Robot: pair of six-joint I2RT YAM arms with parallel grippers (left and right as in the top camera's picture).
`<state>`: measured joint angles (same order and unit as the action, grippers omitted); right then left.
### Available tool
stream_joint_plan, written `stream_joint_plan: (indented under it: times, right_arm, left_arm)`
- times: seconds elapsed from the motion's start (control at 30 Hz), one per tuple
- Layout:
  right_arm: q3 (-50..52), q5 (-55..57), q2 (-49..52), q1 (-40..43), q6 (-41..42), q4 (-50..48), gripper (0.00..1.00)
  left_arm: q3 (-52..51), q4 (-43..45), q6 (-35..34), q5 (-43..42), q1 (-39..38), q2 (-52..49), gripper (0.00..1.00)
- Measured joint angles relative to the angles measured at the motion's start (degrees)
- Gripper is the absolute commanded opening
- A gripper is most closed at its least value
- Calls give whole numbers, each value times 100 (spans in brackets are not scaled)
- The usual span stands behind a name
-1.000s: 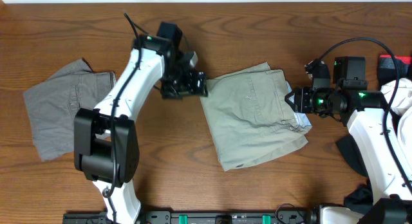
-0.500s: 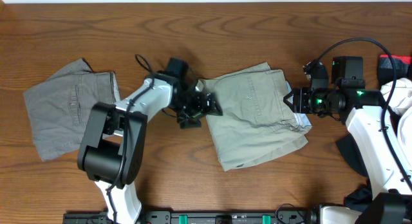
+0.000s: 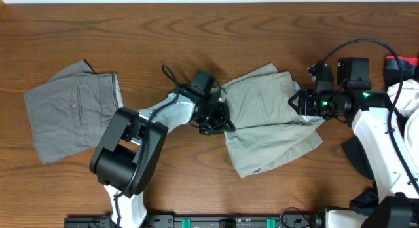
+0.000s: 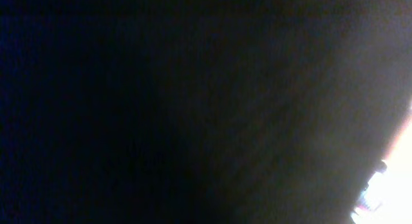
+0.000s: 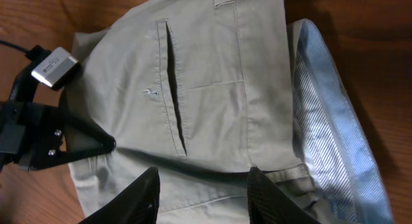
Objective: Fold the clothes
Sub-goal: 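Grasp the folded khaki shorts with the left gripper and lift, then carry the khaki shorts left and place them on the grey shorts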
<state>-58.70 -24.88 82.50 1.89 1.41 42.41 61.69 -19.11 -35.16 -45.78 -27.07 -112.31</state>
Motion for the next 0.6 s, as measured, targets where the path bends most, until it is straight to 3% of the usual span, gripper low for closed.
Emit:
stream_joint_plan:
  times: [0.17,0.27,0.47,0.6]
  right_arm:
    - [0,-2,0,0,0,0,43]
    - [0,-4,0,0,0,-20,43]
    - [0,-2,0,0,0,-140,42]
    - [0,-4,0,0,0,-181,42]
  left_arm:
    - [-37,-376,387,361,313,509,6]
    - [-44,-570,673,514,826,1419,6]
    - [-26,-782,988,706,2577,3244,6]
    - [-20,-1088,1239,807,3845,3827,6]
